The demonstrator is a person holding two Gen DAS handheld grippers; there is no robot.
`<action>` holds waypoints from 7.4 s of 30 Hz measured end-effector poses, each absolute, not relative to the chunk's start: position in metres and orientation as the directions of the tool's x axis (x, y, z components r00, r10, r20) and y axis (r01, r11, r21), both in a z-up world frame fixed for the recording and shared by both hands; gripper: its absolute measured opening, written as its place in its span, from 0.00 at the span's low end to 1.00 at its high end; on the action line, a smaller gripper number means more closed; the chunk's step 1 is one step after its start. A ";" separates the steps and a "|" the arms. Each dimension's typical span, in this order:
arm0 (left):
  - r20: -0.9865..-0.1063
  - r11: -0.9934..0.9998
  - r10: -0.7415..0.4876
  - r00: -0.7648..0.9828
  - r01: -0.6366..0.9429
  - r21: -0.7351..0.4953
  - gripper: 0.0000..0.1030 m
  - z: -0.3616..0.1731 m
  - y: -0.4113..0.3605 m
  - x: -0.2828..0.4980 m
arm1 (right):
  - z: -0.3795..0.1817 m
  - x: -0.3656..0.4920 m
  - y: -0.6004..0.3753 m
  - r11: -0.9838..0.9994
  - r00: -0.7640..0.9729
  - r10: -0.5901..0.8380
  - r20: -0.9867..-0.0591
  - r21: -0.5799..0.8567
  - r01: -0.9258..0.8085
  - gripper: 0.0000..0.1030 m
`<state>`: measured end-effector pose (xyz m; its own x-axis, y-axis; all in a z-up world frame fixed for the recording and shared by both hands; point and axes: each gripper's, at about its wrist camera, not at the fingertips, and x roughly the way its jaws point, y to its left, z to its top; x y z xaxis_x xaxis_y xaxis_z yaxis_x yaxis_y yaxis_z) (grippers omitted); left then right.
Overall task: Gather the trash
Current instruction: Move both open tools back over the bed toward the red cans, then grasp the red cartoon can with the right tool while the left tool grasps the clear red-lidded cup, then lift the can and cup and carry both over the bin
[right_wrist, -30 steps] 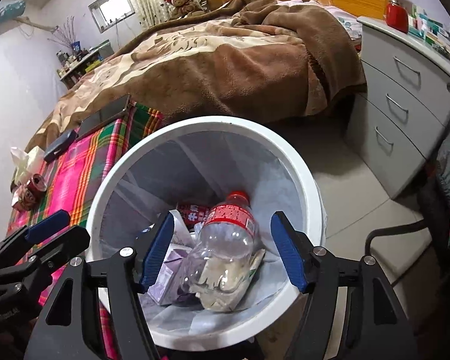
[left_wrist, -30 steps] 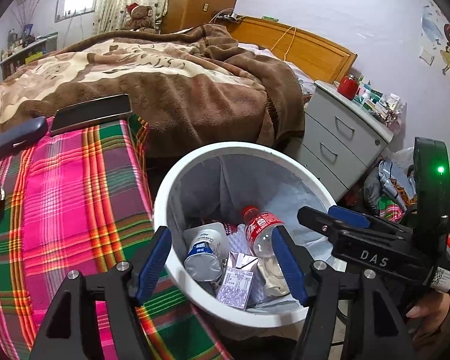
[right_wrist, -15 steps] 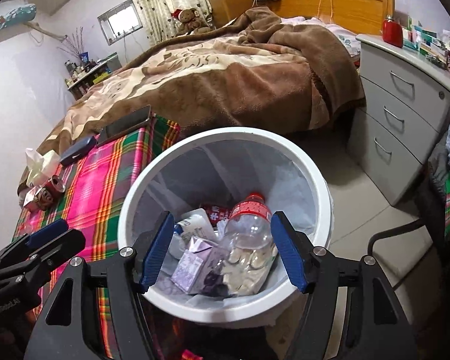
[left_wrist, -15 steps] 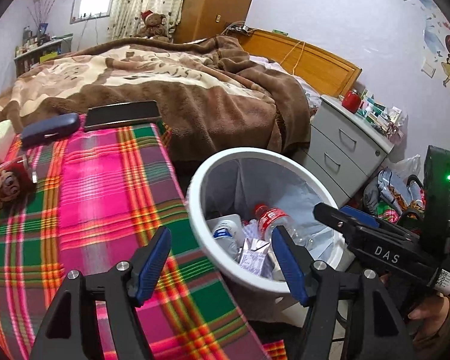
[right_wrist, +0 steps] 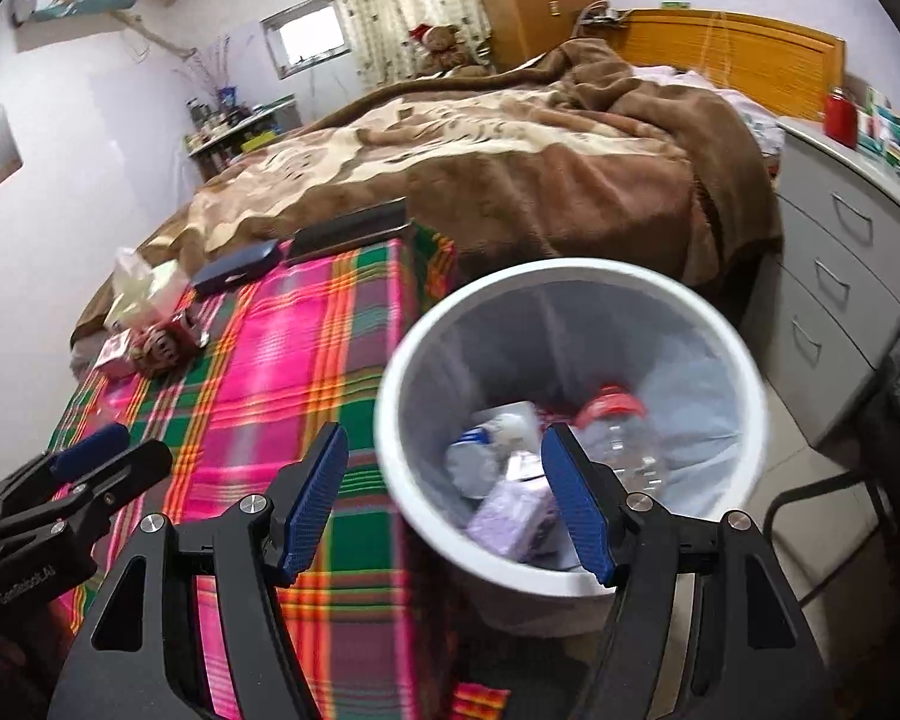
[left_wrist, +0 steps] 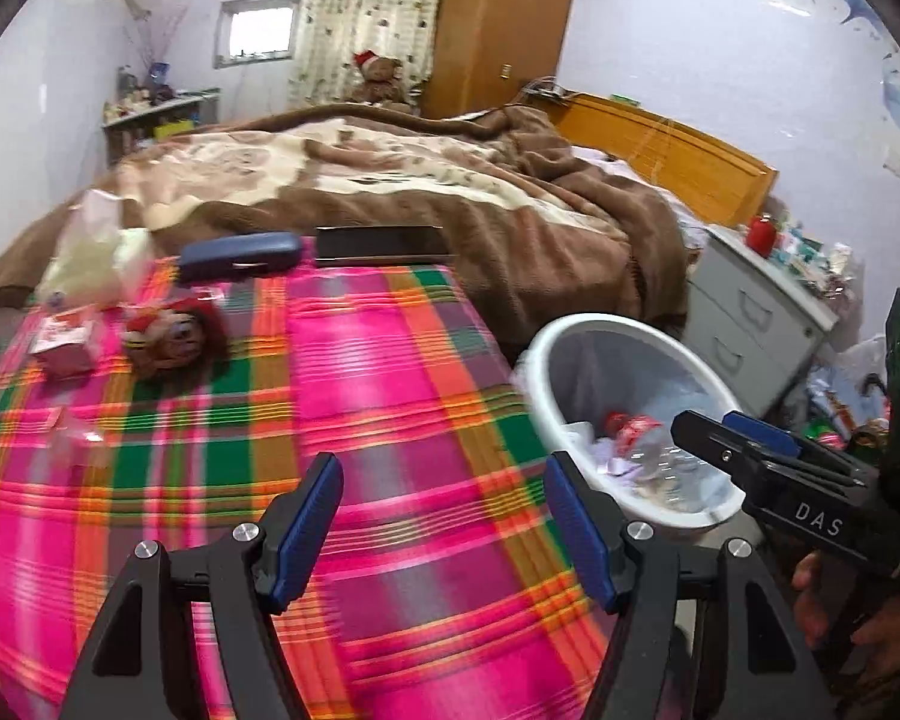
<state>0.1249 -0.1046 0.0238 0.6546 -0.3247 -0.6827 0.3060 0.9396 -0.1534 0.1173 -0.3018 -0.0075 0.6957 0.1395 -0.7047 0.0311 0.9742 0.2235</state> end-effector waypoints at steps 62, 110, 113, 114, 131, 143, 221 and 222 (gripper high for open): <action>-0.794 0.969 -0.051 0.606 -0.161 -0.186 0.69 -0.054 0.124 0.219 | -0.018 0.270 -0.105 0.898 0.497 0.440 -0.748 0.356 -0.258 0.66; -0.783 0.936 -0.061 0.619 -0.237 -0.260 0.69 -0.051 0.201 0.186 | -0.026 0.245 -0.015 0.640 0.378 0.457 -0.805 0.003 -0.768 0.69; -0.783 0.935 -0.058 0.619 -0.241 -0.259 0.69 -0.051 0.202 0.188 | -0.025 0.243 -0.016 0.632 0.384 0.442 -0.811 -0.023 -0.774 0.69; -0.783 0.936 -0.057 0.619 -0.239 -0.257 0.69 -0.051 0.201 0.189 | -0.024 0.243 -0.018 0.639 0.382 0.439 -0.814 -0.016 -0.769 0.69; -0.784 0.956 -0.045 0.619 -0.200 -0.214 0.58 -0.051 0.190 0.189 | -0.034 0.238 -0.063 0.803 0.390 0.419 -0.820 0.133 -0.582 0.54; -0.772 0.966 -0.053 0.634 -0.163 -0.200 0.50 -0.043 0.176 0.184 | -0.026 0.222 -0.079 0.829 0.437 0.469 -0.768 0.211 -0.518 0.53; -0.743 0.814 -0.476 0.470 0.555 -0.170 0.63 -0.004 -0.259 0.184 | -0.030 0.151 -0.415 0.973 0.592 0.029 -0.805 0.158 0.166 0.54; -0.743 0.815 -0.477 0.470 0.553 -0.173 0.63 -0.005 -0.258 0.185 | -0.029 0.150 -0.415 0.973 0.595 0.032 -0.803 0.162 0.166 0.58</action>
